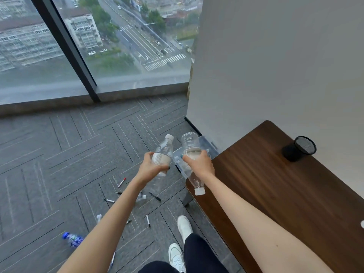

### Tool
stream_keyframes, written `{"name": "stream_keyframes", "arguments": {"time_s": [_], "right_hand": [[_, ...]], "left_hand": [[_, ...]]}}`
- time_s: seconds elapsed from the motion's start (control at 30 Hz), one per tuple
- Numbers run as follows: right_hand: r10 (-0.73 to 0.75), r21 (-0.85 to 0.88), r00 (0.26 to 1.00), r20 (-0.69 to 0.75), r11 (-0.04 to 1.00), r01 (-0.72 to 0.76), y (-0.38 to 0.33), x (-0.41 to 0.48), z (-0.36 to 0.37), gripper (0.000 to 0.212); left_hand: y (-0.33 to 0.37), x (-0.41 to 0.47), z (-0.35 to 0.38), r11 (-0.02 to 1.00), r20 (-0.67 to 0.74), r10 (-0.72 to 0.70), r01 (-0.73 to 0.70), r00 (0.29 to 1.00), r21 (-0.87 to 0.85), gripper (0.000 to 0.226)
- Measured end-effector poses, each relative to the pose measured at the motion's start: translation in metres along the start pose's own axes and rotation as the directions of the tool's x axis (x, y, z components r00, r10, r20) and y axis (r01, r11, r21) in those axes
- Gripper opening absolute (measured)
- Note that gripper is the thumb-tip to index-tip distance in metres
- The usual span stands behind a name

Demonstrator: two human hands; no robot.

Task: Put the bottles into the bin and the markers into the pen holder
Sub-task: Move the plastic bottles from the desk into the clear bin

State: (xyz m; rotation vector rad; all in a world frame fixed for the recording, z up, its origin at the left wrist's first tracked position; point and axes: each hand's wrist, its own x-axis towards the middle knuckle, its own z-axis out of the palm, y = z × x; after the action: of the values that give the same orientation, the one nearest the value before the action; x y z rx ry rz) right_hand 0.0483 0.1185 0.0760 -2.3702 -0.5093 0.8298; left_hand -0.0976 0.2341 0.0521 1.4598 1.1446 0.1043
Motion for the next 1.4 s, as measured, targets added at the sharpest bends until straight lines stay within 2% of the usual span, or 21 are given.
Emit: {"name": "stream_keyframes", "arguments": {"time_s": [0.2,0.47,0.73,0.8,0.9,0.93,1.03,1.2,1.4], "right_hand": [[0.092,0.077,0.991,-0.095,0.993,-0.084,-0.017,0.061,0.002,0.066],[0.242,0.165,0.962,-0.129,0.961,-0.22,-0.02,0.154,-0.013,0.06],[0.389,0.25,0.906,-0.164,0.905,-0.344,0.007,0.201,-0.035,0.061],[0.417,0.262,0.893,-0.166,0.892,-0.368,0.013,0.21,-0.038,0.065],[0.47,0.28,0.869,-0.152,0.864,-0.418,0.022,0.221,-0.039,0.067],[0.488,0.294,0.86,-0.151,0.853,-0.432,0.024,0.224,-0.039,0.064],[0.556,0.375,0.824,-0.11,0.791,-0.483,0.029,0.234,-0.036,0.059],[0.644,0.541,0.764,0.046,0.627,-0.56,0.033,0.25,-0.028,0.069],[0.681,0.58,0.714,0.163,0.52,-0.628,0.039,0.258,-0.02,0.073]], "left_hand": [[0.029,0.063,-0.001,0.999,0.031,-0.022,0.021,0.999,0.043,0.076],[0.085,0.163,0.019,0.98,0.124,-0.057,0.032,0.991,0.196,0.061],[0.13,0.236,0.068,0.947,0.234,-0.029,-0.049,0.972,0.319,0.061],[0.137,0.249,0.078,0.944,0.252,0.005,-0.087,0.968,0.317,0.064],[0.142,0.261,0.087,0.937,0.305,0.06,-0.159,0.95,0.312,0.088],[0.141,0.263,0.088,0.932,0.313,0.07,-0.174,0.947,0.317,0.089],[0.13,0.272,0.089,0.924,0.303,0.057,-0.165,0.951,0.345,0.073],[0.104,0.28,0.081,0.943,0.289,-0.028,-0.07,0.957,0.325,0.044],[0.088,0.286,0.081,0.943,0.301,-0.05,-0.055,0.952,0.329,0.027]]}}
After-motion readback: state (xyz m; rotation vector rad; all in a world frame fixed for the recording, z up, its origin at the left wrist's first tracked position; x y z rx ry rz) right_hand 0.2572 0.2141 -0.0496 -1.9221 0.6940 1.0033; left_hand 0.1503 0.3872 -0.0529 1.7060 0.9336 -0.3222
